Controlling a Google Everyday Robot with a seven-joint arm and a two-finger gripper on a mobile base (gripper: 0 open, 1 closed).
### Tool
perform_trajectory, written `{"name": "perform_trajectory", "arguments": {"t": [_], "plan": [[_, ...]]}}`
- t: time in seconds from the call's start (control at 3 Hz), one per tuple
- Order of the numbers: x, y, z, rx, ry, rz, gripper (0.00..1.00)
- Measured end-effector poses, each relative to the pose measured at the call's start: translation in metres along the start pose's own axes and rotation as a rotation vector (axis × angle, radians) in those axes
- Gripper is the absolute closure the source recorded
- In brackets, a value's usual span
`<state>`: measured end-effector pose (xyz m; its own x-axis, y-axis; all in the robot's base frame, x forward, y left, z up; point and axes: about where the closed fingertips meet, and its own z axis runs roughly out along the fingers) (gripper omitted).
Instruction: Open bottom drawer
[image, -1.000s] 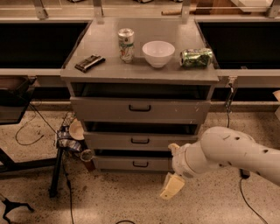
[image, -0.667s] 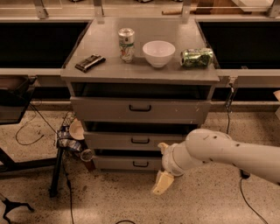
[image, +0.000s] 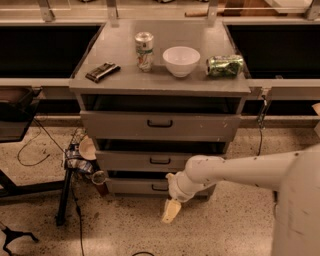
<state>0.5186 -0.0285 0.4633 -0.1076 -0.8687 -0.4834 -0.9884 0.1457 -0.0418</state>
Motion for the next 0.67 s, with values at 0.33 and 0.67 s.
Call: {"name": "perform_trajectory", "arguments": {"t": [0.33, 0.67], "plan": [[0.0275, -0.0048, 0.0569, -0.029, -0.007, 0.150, 0.00], [0.0275, -0.0048, 0.0569, -0.029, -0.007, 0.150, 0.00]]}}
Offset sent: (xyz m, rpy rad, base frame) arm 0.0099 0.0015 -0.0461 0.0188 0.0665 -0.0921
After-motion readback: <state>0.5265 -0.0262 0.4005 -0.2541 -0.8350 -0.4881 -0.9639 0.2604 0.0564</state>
